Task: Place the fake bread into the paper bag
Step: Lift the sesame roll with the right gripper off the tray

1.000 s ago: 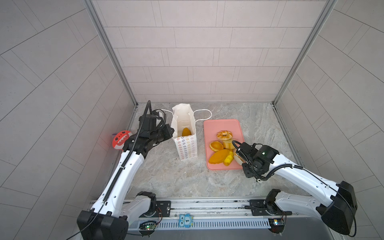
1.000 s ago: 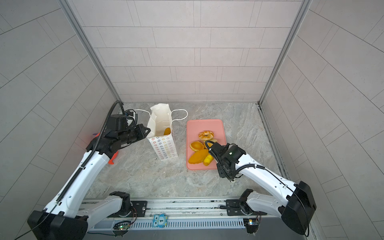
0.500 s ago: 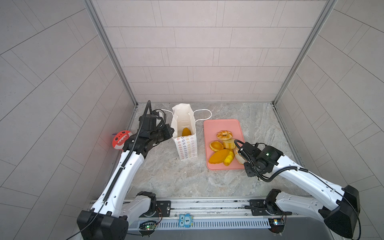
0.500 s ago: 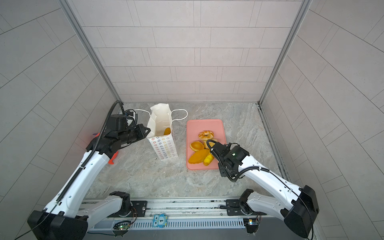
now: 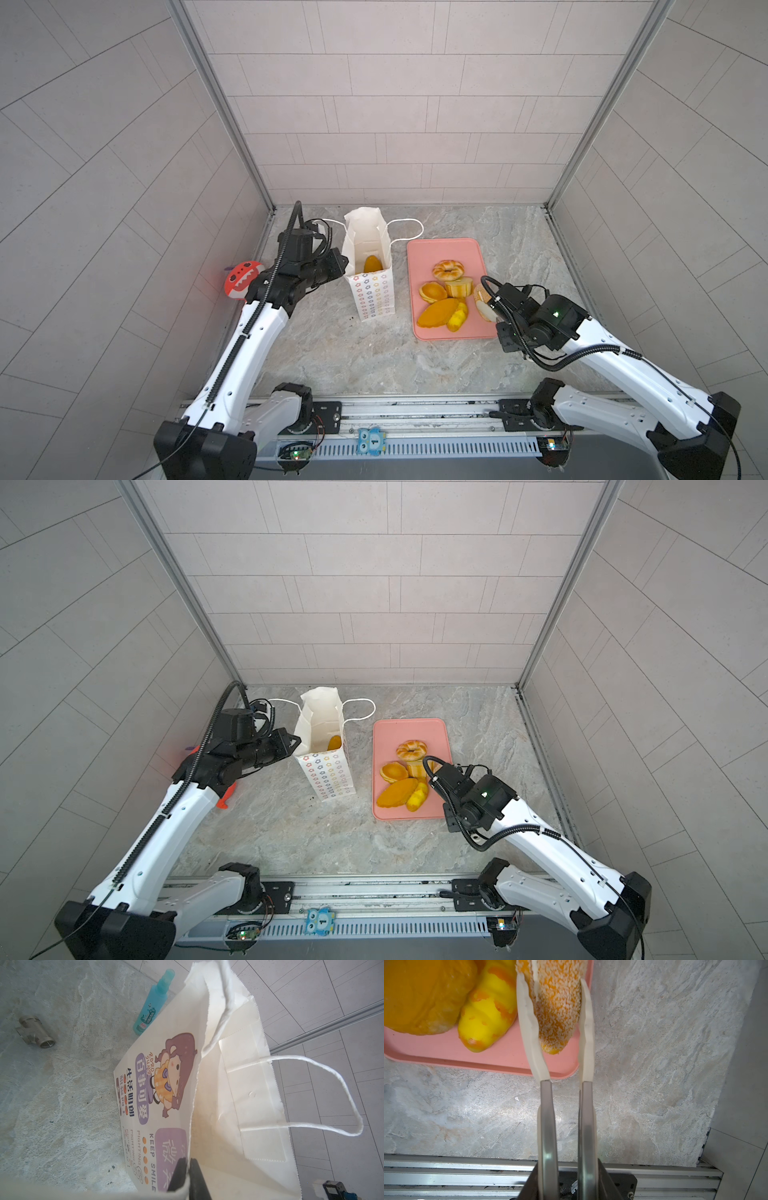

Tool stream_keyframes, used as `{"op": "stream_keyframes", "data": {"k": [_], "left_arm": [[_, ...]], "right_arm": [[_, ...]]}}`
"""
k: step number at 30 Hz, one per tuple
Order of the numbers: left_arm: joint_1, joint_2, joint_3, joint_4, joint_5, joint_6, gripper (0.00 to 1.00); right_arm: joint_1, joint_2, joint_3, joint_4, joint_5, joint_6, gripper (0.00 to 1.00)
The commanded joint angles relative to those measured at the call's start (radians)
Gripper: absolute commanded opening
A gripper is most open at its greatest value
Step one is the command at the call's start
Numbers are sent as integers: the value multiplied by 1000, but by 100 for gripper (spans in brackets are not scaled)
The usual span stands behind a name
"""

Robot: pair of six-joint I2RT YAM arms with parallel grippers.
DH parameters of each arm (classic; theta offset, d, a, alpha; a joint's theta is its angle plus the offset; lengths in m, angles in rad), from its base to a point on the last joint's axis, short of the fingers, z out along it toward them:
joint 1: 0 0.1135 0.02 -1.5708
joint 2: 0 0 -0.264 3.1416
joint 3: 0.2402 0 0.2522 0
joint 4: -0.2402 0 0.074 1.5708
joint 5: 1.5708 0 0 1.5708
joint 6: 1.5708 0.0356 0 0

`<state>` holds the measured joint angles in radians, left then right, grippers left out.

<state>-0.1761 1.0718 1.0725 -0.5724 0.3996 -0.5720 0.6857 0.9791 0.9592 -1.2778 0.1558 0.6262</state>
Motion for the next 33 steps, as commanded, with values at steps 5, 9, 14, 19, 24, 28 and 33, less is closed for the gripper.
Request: {"op": "stream_keyframes", "data": {"k": [5,9,14,19,24,28,33], "left_arm": [[1,1,13,-8,-2,1,10],[1,-2,17,-13,-5,3,10],[2,-3,18,-15,-5,1,10],[1,-3,18,-15,-5,0,10],[3,-3,22,-16,-5,-2,10],[2,-4,23,-17,-5,-3,10],[1,-3,24,-20,-7,-2,10]], "right_arm": [[-14,-27,81,-49,67,2,33],[-23,-26,118,-58,77,-9,33],[-39,-16,176,-63,89,-30,33],[-71,0,234,-60,94,-63,33],[-105,28,303,-51,94,-96,33],[-122,57,371,-49,96,-122,33],[-138,93,453,-51,101,-154,33]]}}
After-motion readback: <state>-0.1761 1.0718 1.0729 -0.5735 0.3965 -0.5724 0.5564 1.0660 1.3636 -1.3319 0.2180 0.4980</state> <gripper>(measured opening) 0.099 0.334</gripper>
